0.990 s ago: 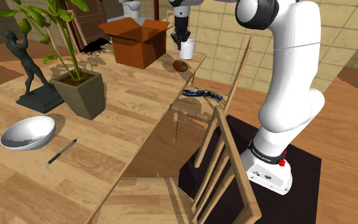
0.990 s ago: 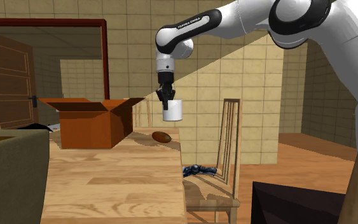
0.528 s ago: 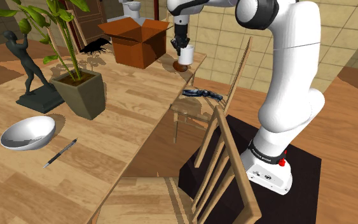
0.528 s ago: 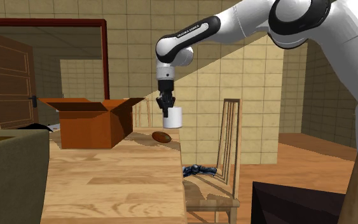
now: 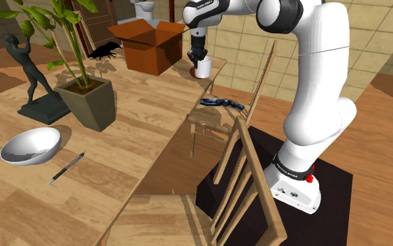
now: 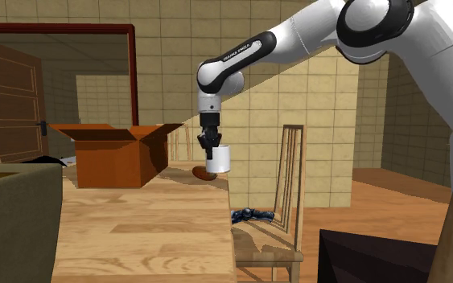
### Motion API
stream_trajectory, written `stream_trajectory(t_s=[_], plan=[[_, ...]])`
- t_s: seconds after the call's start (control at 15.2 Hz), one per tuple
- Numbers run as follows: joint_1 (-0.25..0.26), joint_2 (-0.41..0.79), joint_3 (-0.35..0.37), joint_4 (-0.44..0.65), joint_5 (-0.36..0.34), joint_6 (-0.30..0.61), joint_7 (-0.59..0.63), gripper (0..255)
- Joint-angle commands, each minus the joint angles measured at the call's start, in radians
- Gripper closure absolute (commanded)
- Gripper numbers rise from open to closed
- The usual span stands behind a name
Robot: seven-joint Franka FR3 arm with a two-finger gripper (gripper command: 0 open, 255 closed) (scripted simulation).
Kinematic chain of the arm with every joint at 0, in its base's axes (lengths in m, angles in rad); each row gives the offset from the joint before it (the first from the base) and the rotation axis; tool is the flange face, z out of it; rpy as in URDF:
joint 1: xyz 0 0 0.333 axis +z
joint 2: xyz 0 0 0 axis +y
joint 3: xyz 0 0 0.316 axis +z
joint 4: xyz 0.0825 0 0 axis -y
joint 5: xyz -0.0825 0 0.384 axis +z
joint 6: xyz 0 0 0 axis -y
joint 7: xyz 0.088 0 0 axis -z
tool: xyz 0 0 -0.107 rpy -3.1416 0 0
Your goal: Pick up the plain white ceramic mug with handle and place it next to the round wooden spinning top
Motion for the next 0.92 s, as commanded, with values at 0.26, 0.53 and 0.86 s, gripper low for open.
stream_trajectory(t_s=[0.26, 0.53, 0.86], plan=[[0.0, 0.018, -0.001, -0.052, -0.001, 0.071, 0.001, 255], [0.0, 0.031, -0.001, -0.071, -0.002, 0.103, 0.001, 255], [0.0, 0.031, -0.001, -0.071, -0.002, 0.103, 0.001, 255]])
